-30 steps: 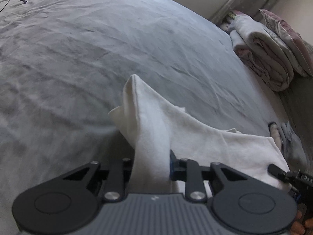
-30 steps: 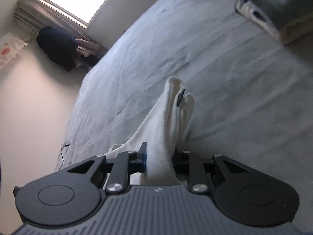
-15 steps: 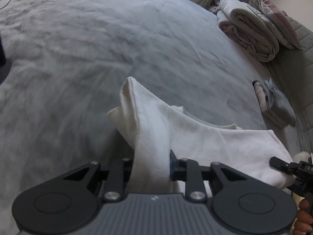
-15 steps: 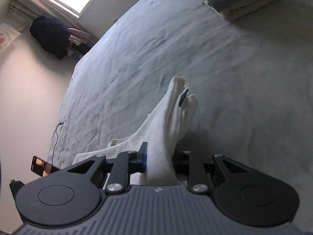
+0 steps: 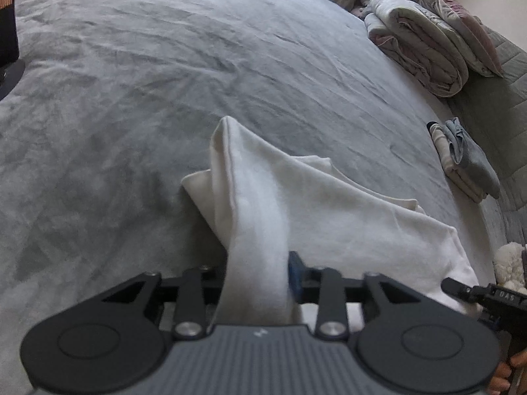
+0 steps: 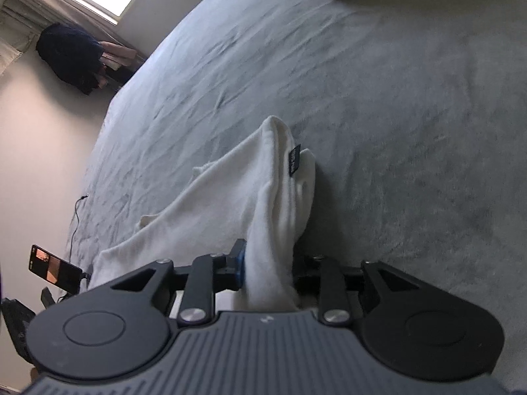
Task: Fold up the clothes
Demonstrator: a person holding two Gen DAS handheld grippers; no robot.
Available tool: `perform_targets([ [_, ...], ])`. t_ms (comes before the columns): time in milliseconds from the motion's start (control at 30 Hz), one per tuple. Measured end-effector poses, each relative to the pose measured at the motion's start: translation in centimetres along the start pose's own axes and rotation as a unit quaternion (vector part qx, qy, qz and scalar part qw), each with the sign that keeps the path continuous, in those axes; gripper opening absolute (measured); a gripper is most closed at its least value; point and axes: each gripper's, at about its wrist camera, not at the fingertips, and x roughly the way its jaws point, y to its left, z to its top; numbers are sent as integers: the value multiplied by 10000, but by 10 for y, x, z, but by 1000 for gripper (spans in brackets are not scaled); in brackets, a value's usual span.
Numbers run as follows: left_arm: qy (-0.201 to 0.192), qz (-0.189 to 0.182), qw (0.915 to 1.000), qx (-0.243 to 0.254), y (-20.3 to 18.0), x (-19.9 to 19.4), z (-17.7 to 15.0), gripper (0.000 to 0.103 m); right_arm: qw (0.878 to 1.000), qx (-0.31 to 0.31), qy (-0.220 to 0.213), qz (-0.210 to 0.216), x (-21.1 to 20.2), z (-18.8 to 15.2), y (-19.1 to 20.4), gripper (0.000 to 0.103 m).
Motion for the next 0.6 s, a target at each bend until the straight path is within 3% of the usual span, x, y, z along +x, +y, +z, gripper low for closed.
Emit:
perform_targets([
  [67, -28, 94, 9999, 29, -3, -4, 1, 56, 9998, -91, -122, -112, -6, 0, 4, 40],
  [133, -109, 334, 9994, 38, -7, -11, 3, 87, 9988, -234, -313, -281, -12, 0, 10, 46],
  [200, -190, 433, 9989, -37, -9, -17, 6, 100, 9967, -399, -573, -425, -18, -1, 16, 50],
  [433, 85, 834, 9957, -385, -20, -27, 23, 102, 9829, -1041, -1325, -737, -32, -5, 39, 61],
  [600, 455, 631, 9937, -810, -19, -16, 31, 102, 9724, -1593, -1453, -888, -23, -12, 63, 62],
])
